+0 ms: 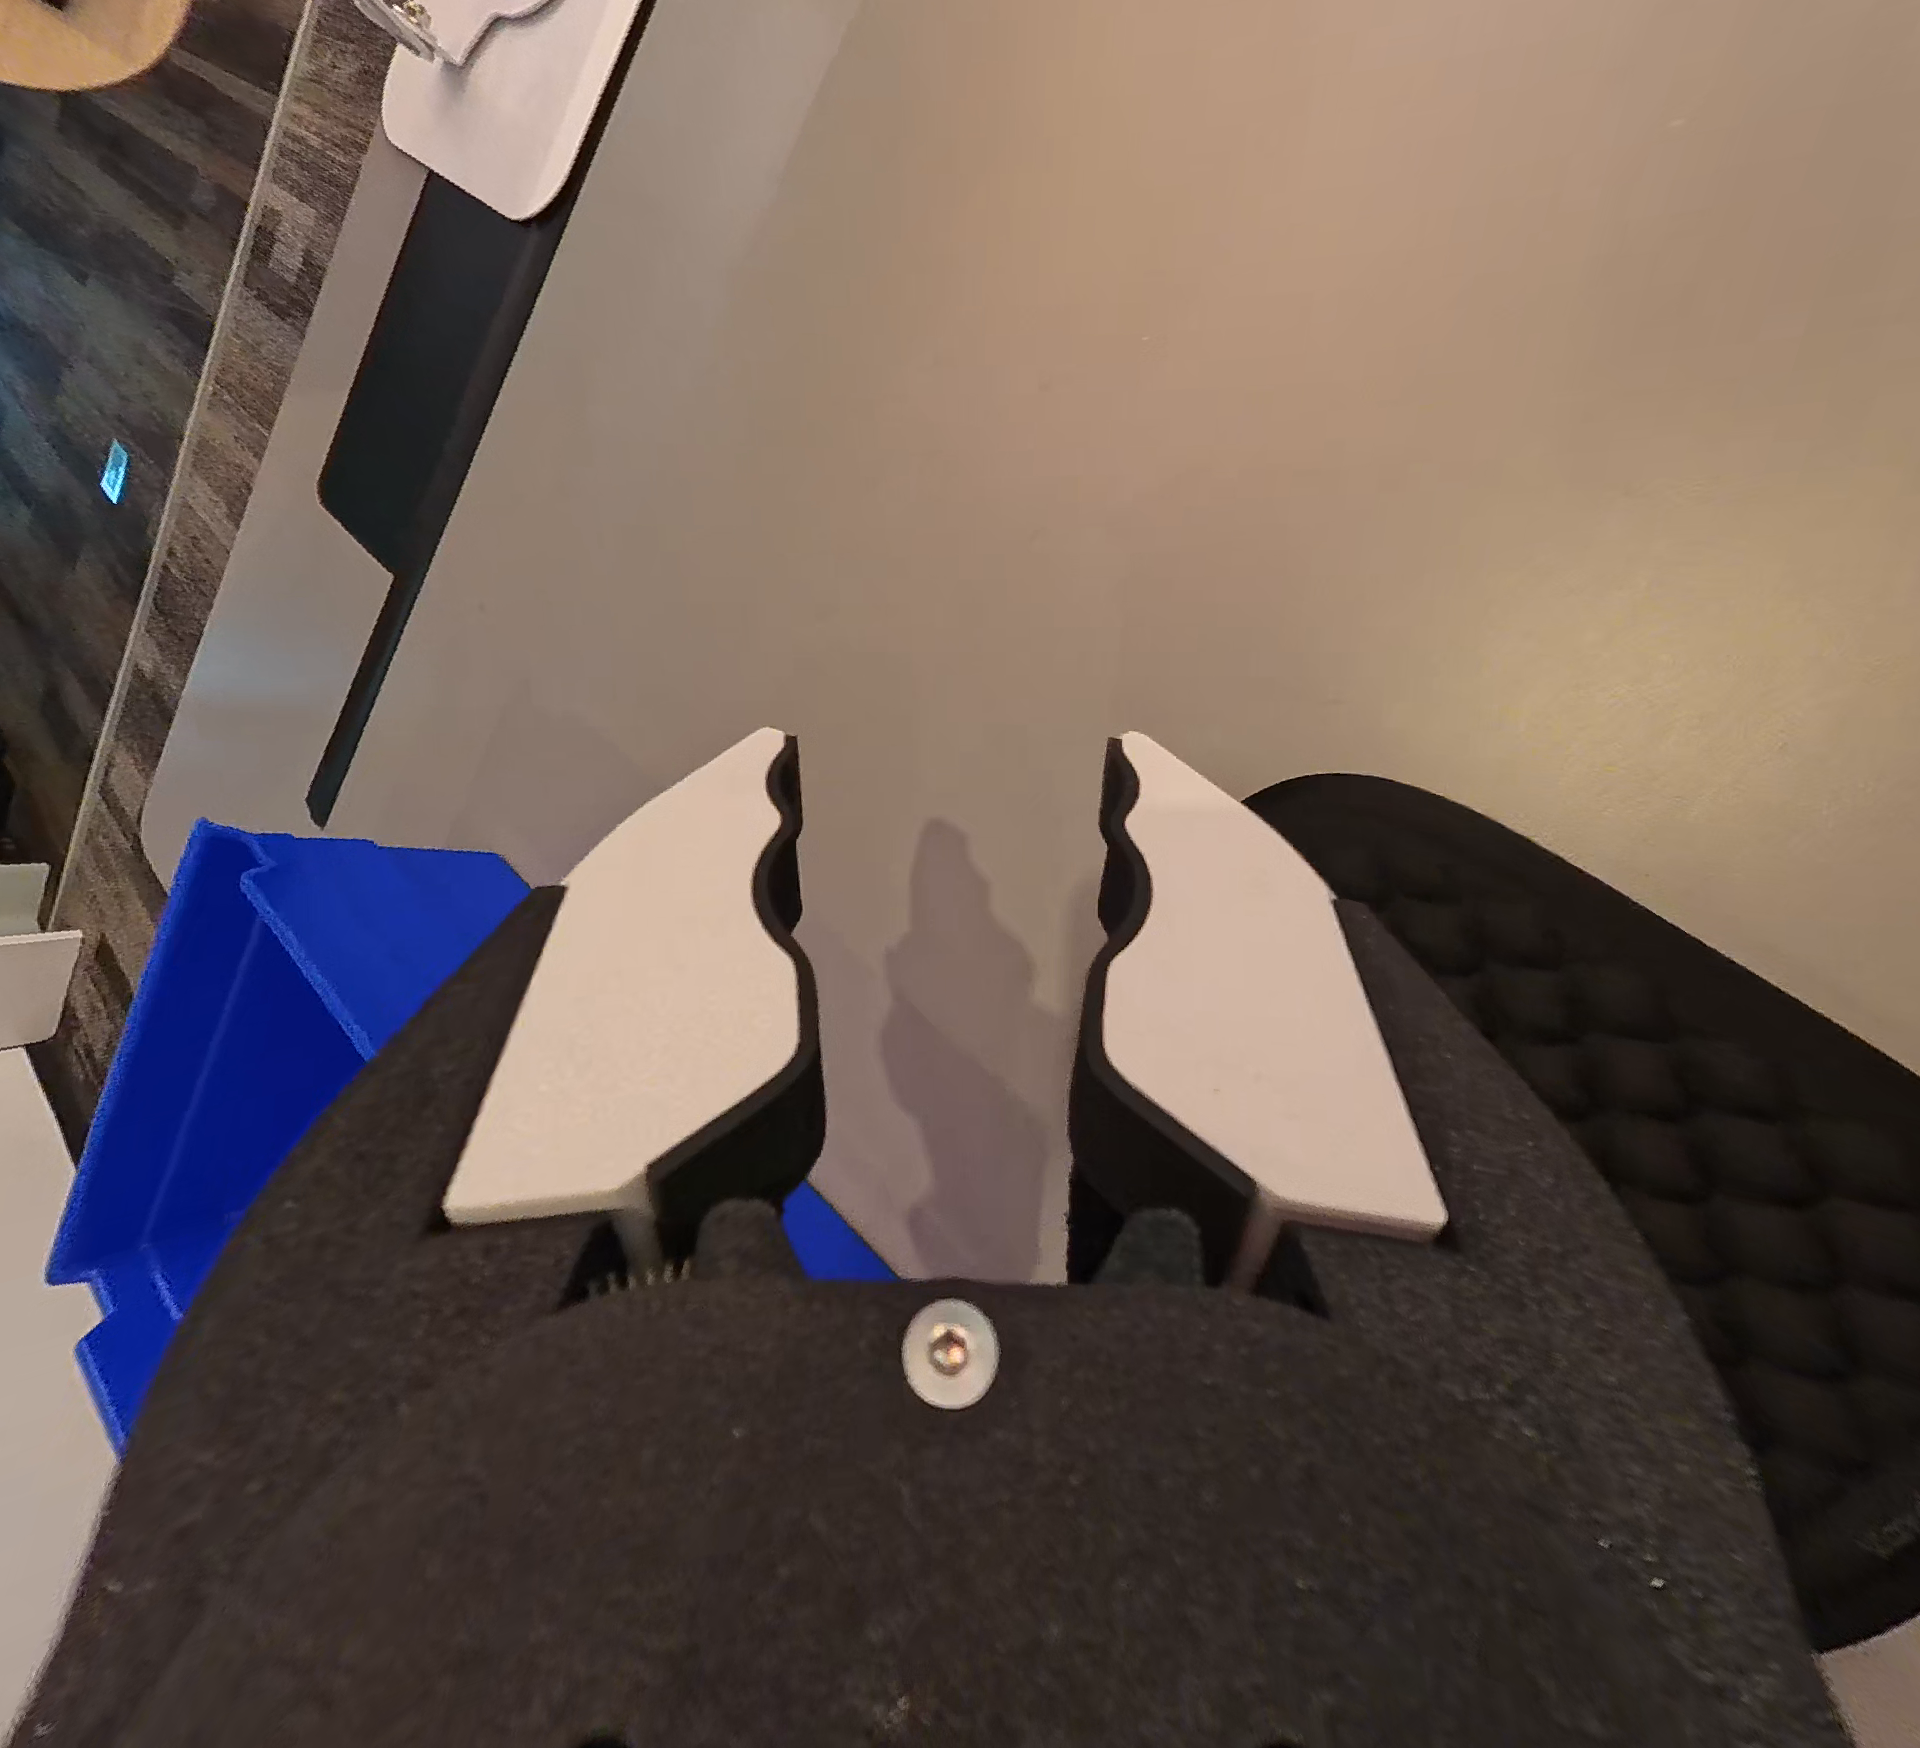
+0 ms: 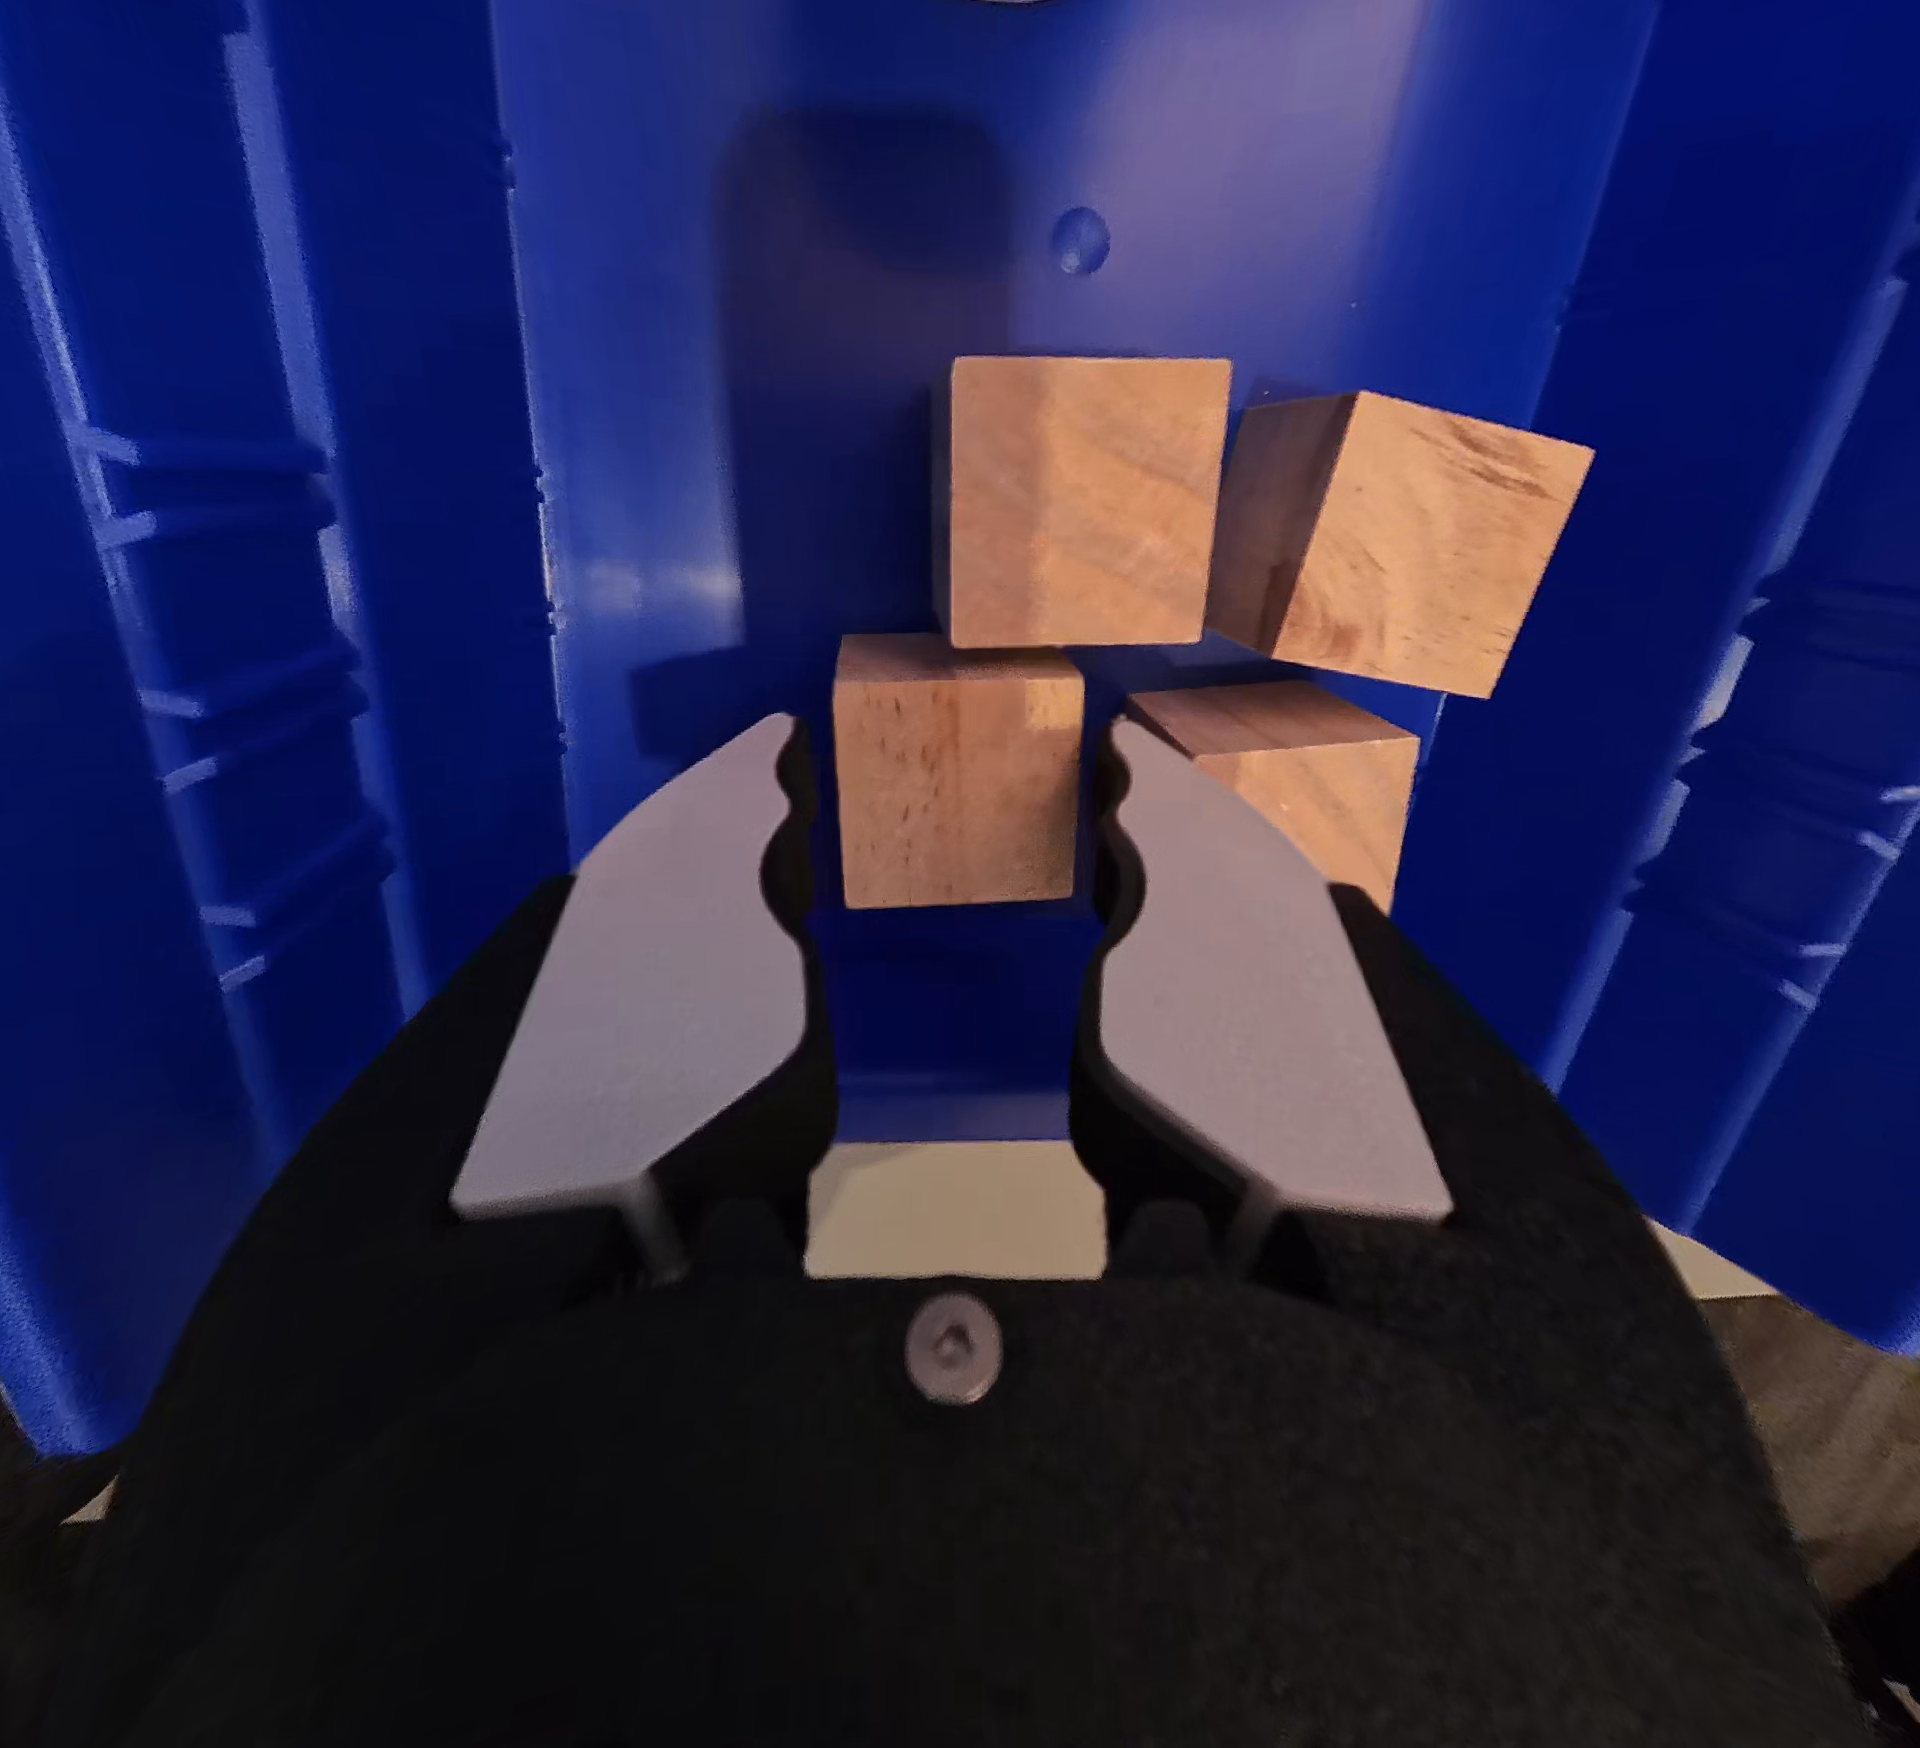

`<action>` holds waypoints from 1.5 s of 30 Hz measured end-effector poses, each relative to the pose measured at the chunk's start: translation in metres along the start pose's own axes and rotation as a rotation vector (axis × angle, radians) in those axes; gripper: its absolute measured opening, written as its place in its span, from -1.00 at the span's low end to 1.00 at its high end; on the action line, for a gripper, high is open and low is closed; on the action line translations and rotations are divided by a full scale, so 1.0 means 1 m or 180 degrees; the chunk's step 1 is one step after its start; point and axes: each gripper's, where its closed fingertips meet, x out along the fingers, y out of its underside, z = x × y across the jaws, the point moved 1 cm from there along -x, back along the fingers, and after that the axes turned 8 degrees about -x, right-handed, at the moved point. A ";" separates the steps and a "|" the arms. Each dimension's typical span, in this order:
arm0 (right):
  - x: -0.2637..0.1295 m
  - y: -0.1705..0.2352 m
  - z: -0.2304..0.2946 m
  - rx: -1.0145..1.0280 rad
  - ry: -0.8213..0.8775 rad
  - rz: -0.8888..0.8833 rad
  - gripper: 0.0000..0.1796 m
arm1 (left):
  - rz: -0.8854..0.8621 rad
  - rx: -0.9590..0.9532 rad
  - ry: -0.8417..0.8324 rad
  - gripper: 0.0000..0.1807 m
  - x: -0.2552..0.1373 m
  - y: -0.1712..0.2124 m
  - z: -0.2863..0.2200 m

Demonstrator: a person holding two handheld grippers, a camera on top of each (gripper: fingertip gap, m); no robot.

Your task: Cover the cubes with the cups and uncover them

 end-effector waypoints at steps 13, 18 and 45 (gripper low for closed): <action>-0.111 -0.014 -0.066 -0.0092 0.0765 -0.1275 -0.32 | -0.0083 -0.0628 -0.0654 -0.40 -0.033 0.024 0.047; -0.070 -0.016 -0.124 0.0018 0.0673 -0.0765 -0.30 | -0.0022 -0.0993 -0.0895 -0.41 -0.050 0.044 0.062; 0.003 -0.015 -0.127 0.0307 -0.0114 -0.0067 -0.79 | 0.0818 -0.2674 -0.1057 -0.92 0.001 0.129 0.089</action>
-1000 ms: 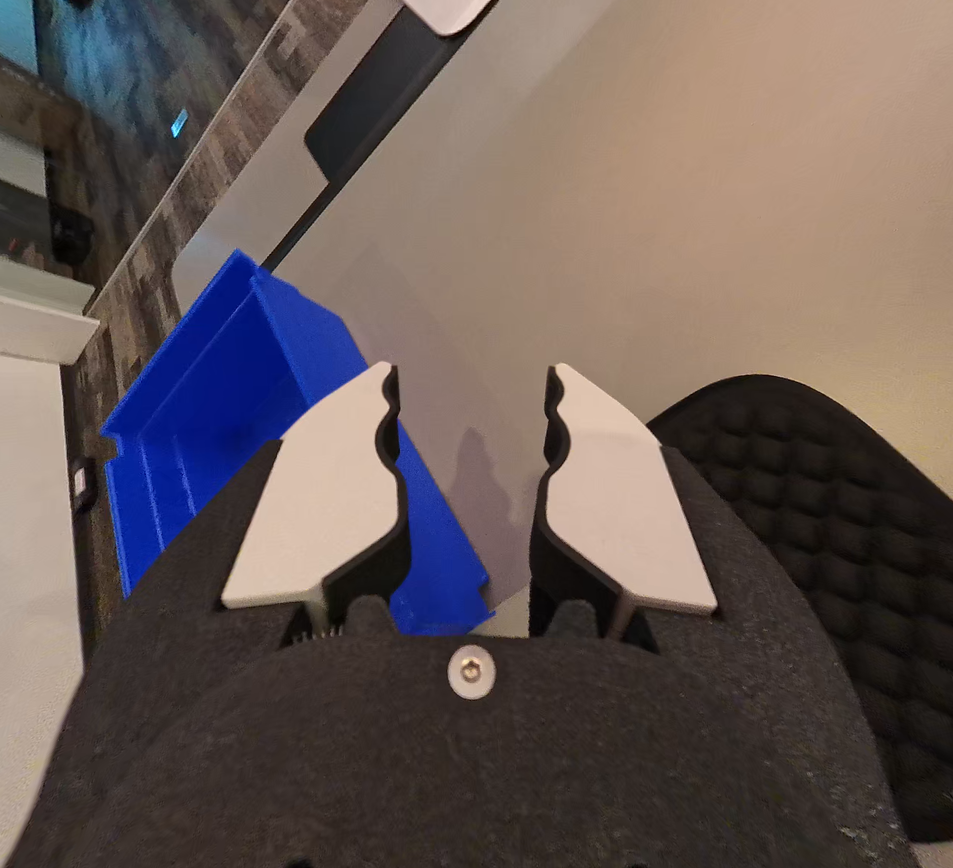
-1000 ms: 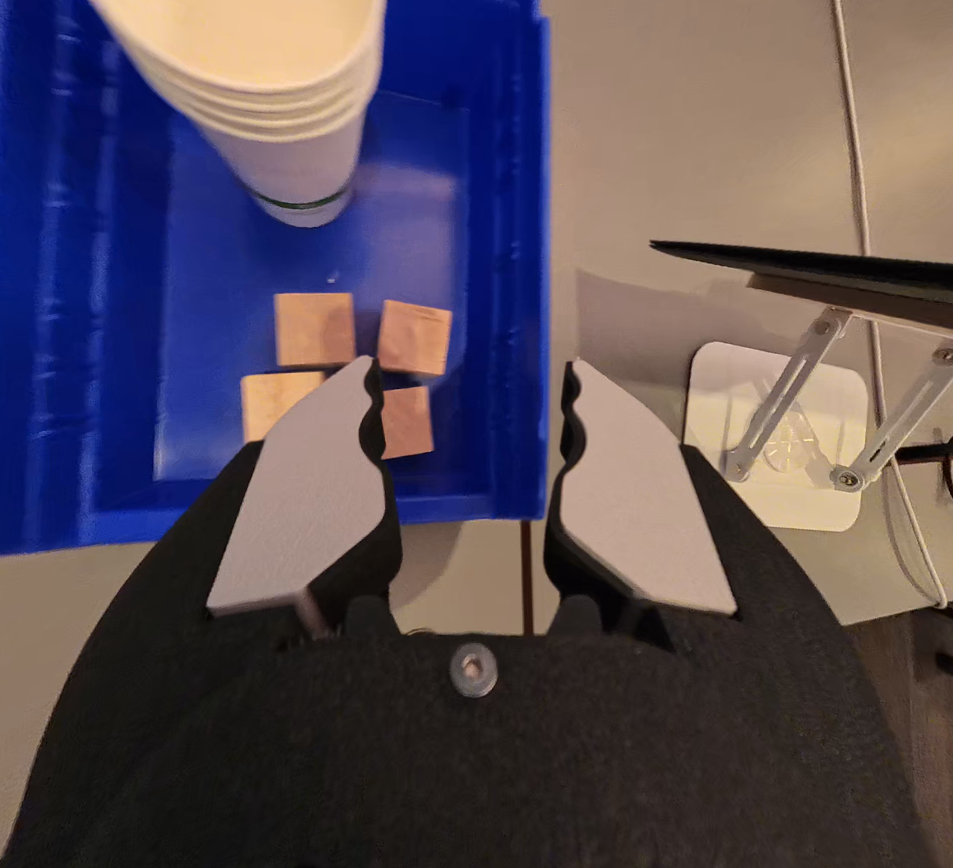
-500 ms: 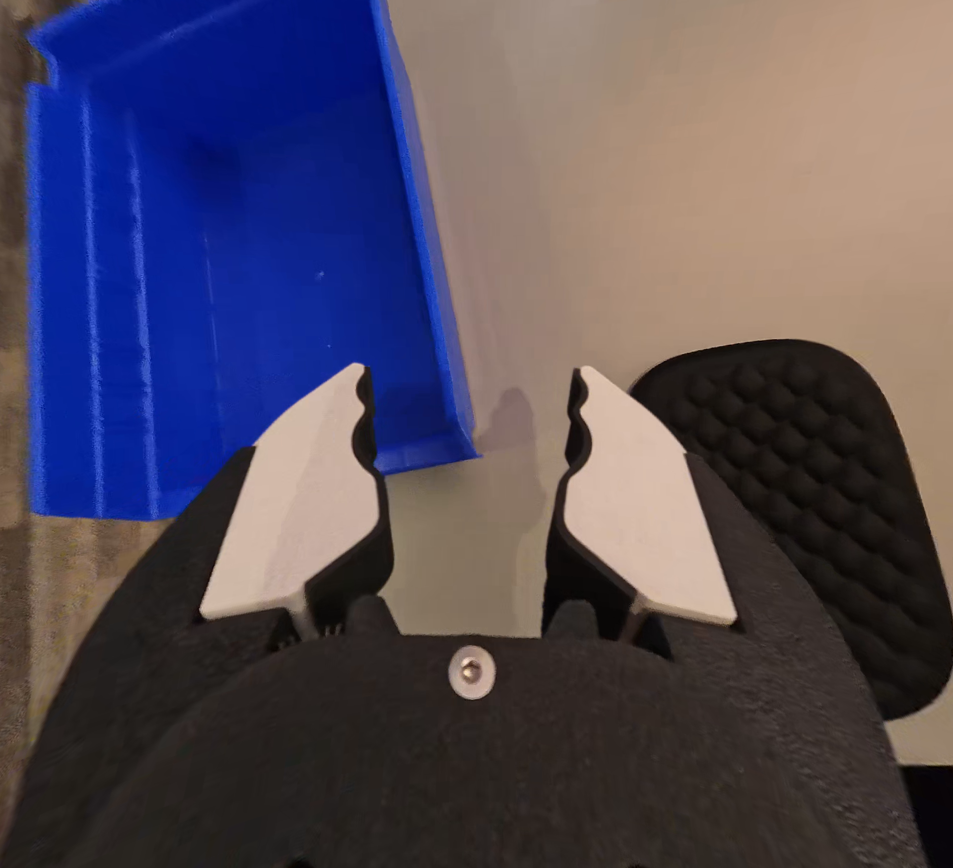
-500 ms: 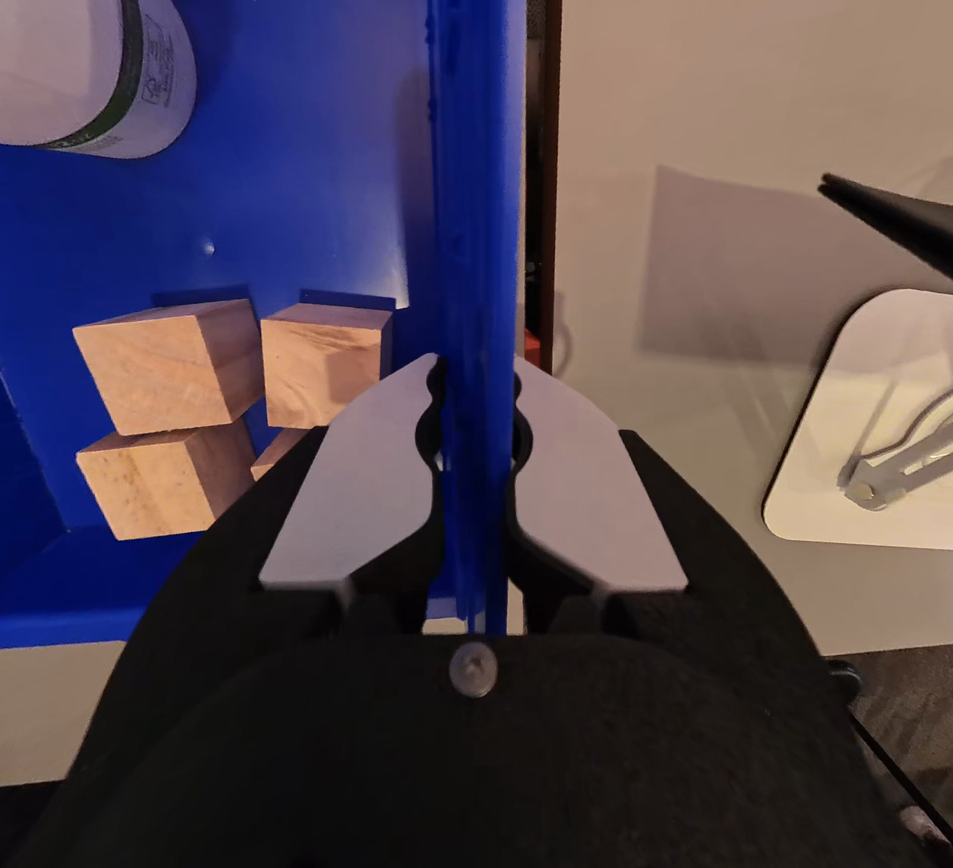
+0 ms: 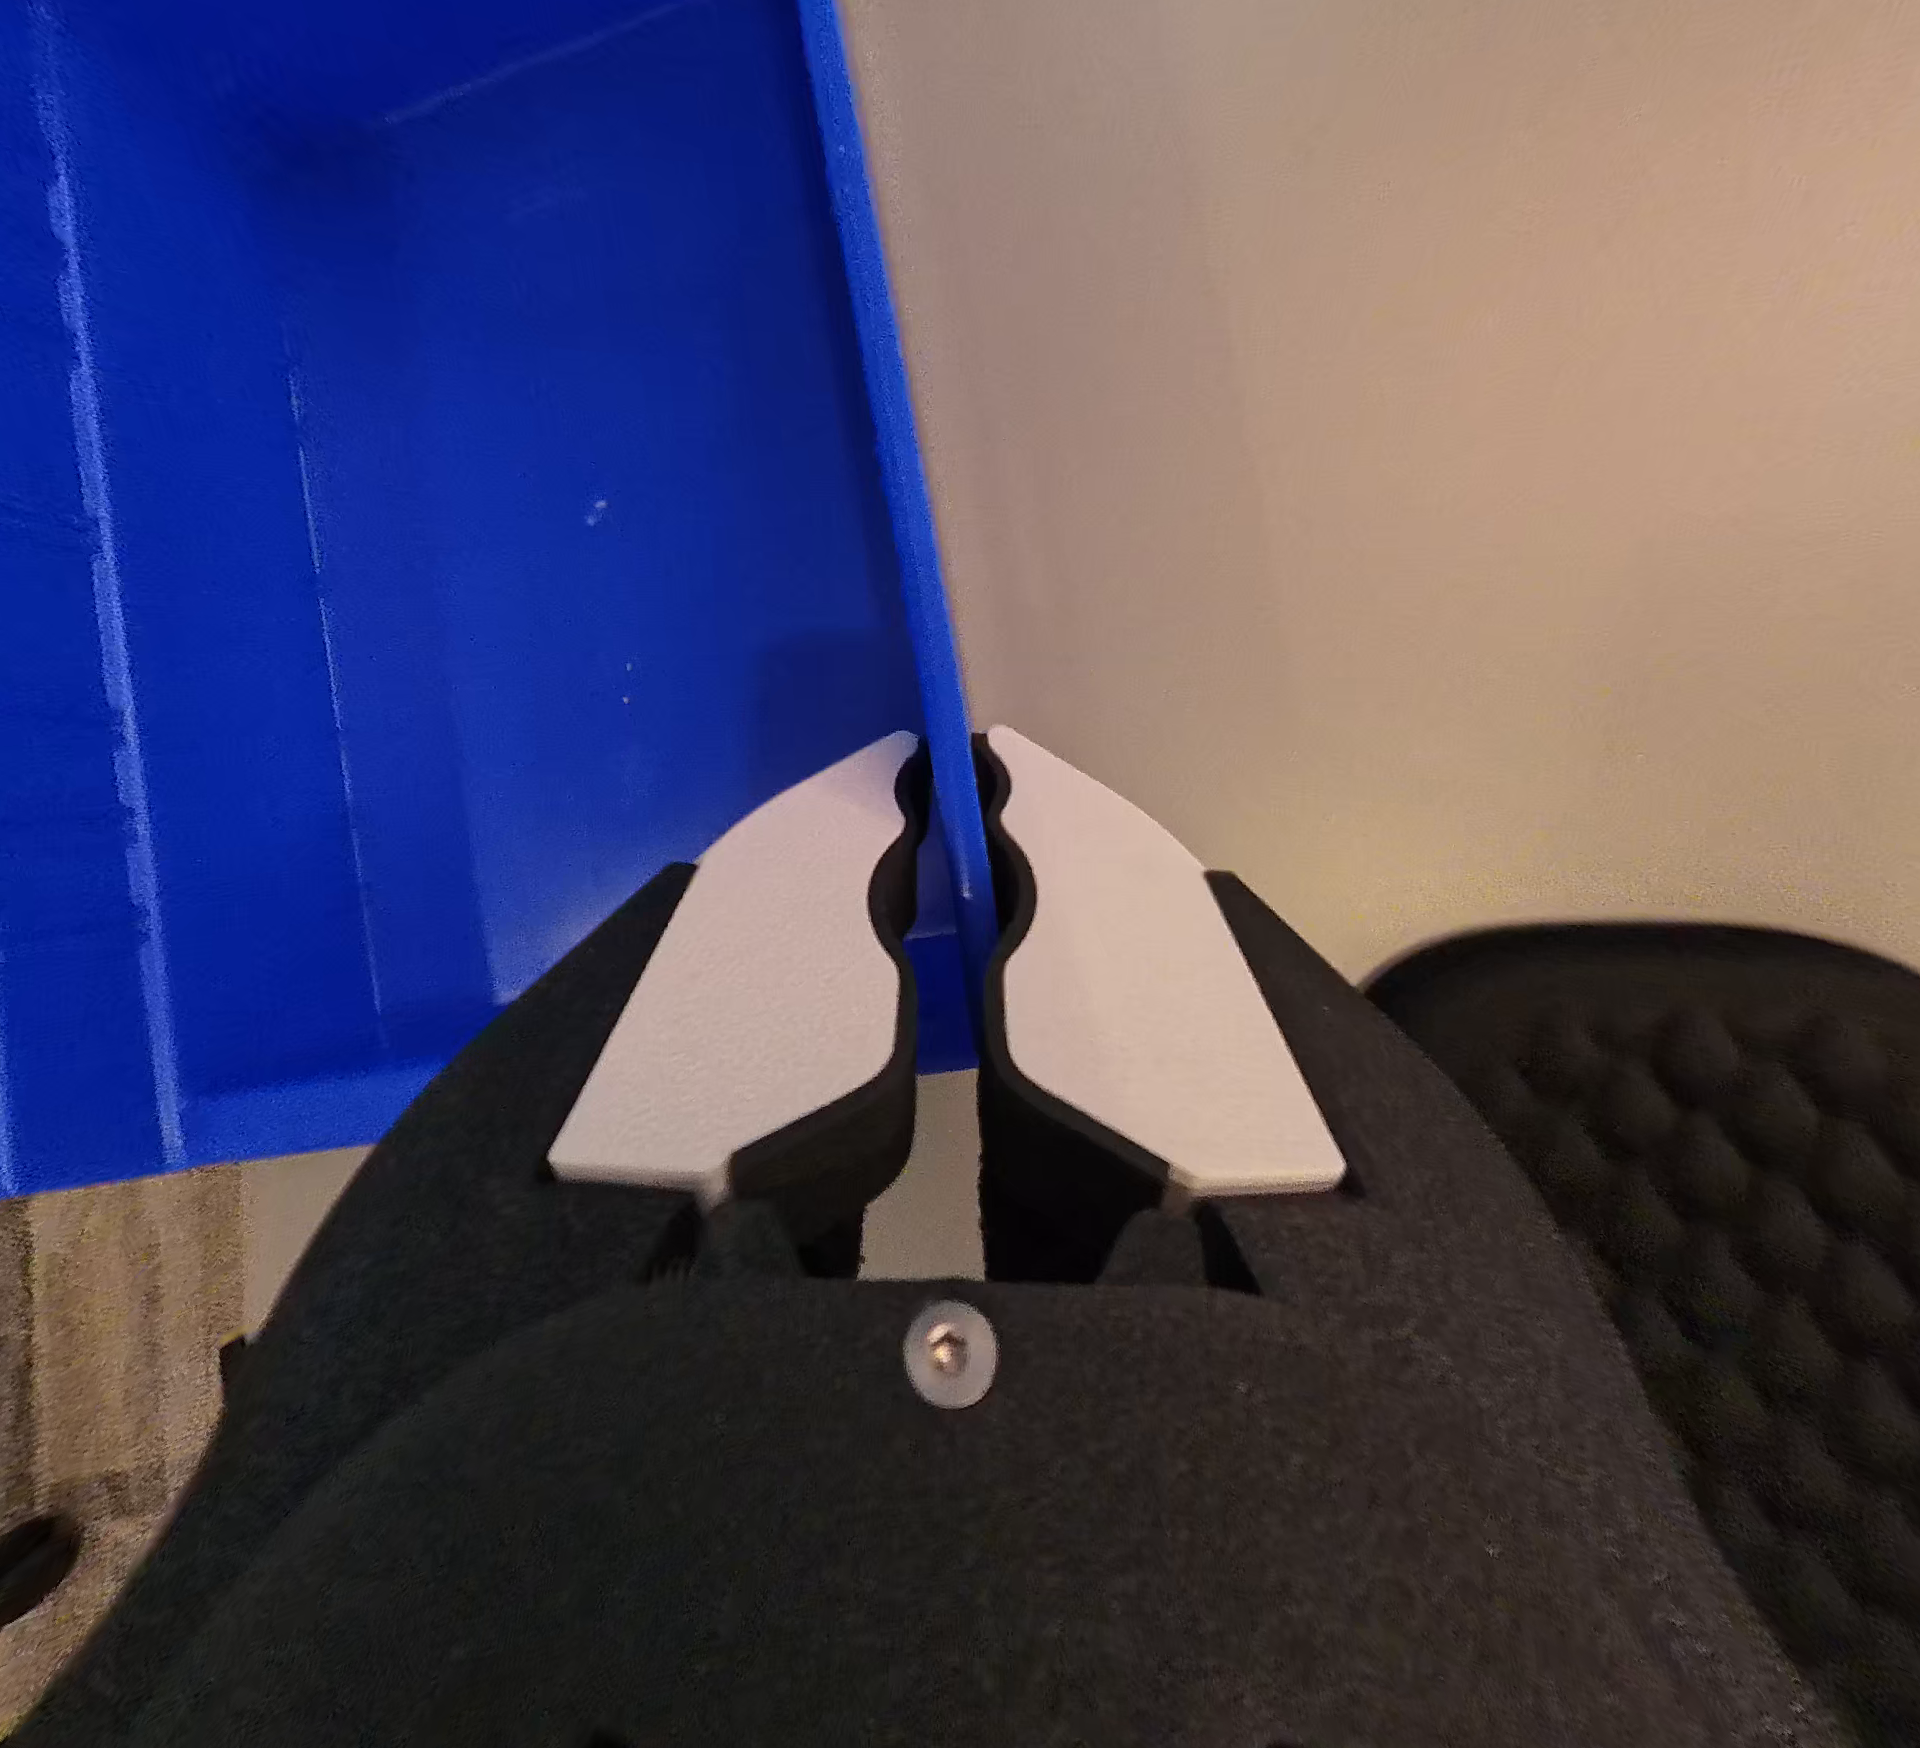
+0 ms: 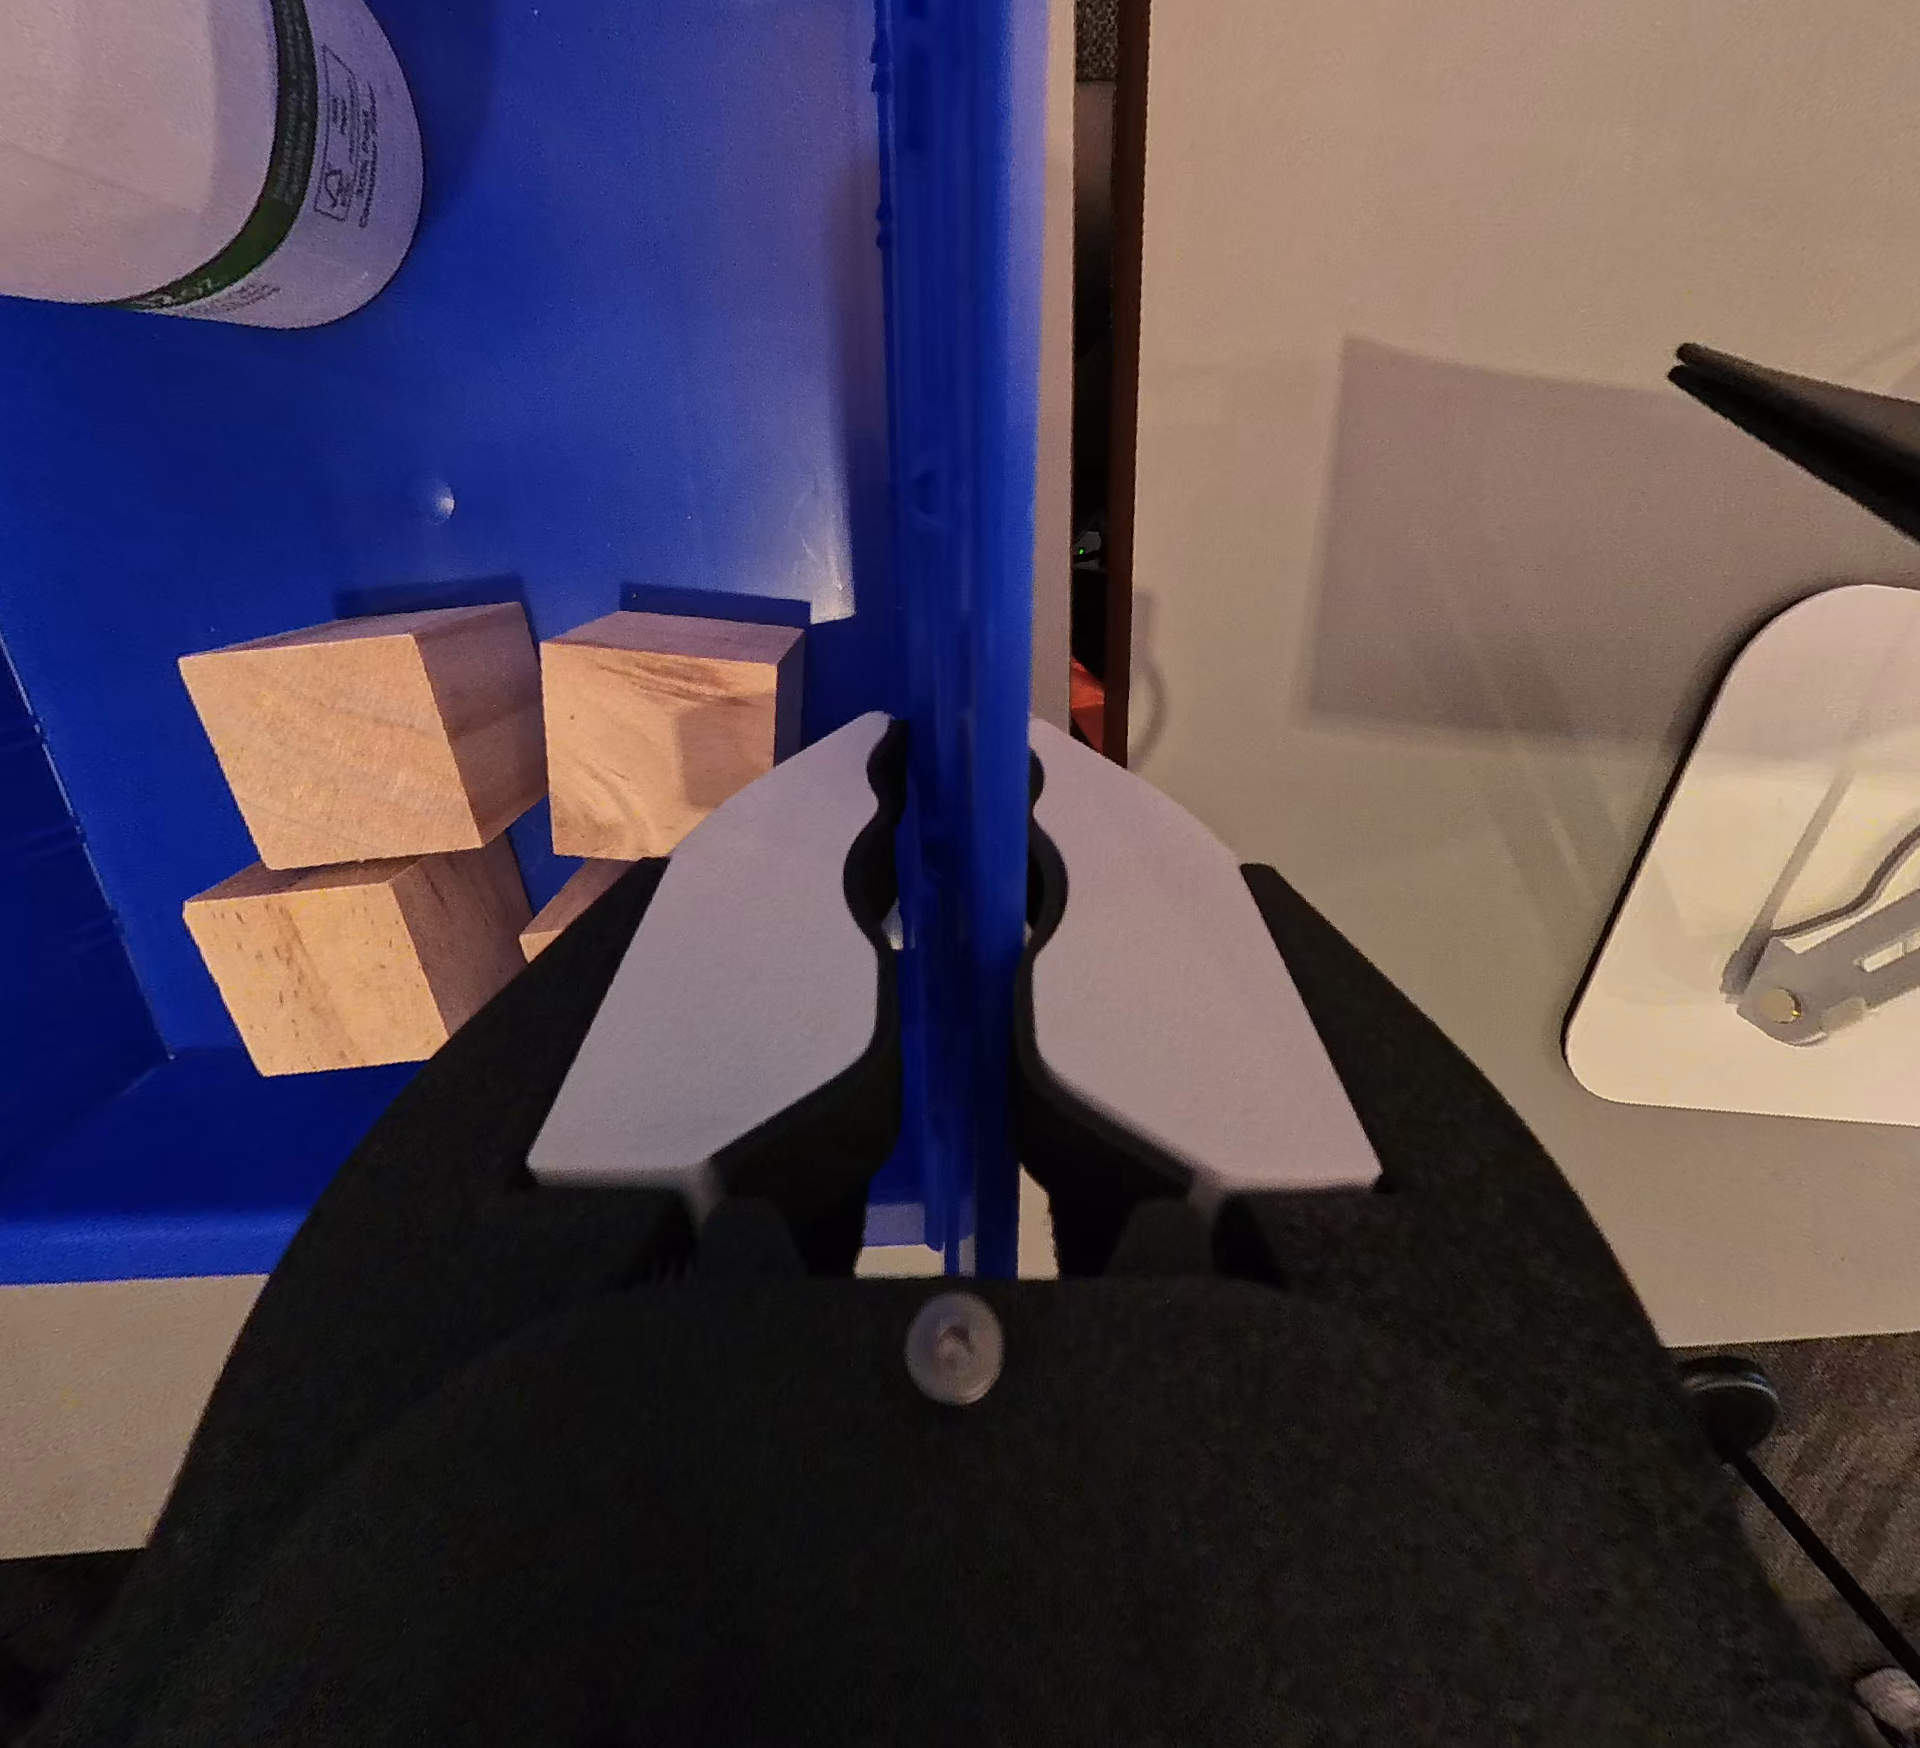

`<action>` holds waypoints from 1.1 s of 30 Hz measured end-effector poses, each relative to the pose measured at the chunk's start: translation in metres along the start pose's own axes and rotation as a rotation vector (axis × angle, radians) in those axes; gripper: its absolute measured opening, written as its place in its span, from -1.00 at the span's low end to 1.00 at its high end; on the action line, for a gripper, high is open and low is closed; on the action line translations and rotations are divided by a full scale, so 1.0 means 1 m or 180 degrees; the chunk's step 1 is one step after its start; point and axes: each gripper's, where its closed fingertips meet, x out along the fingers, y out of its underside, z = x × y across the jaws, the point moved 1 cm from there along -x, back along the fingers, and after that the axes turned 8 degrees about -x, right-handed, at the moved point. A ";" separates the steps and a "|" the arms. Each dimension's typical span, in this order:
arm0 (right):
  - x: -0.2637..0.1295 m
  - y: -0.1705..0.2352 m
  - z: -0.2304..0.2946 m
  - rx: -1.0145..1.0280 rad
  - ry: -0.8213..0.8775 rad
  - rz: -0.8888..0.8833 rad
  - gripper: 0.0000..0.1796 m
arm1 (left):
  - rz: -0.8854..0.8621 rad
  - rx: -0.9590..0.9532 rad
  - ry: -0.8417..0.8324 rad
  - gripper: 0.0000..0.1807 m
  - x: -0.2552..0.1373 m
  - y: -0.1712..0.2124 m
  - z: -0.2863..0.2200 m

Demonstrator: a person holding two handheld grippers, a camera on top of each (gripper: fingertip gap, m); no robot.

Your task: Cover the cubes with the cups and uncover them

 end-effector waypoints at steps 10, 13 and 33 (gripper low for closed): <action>0.000 0.001 0.001 0.0059 -0.0073 0.0015 -0.82 | -0.0075 0.0093 0.0136 -0.92 0.000 -0.024 -0.112; 0.000 0.002 0.002 0.0051 -0.0089 0.0044 -0.82 | -0.0073 0.0270 0.0255 -0.92 -0.006 -0.024 -0.155; 0.001 -0.004 0.009 0.0118 -0.0225 0.0105 -0.66 | -0.1028 0.0602 0.1082 -0.38 -0.090 -0.039 -0.299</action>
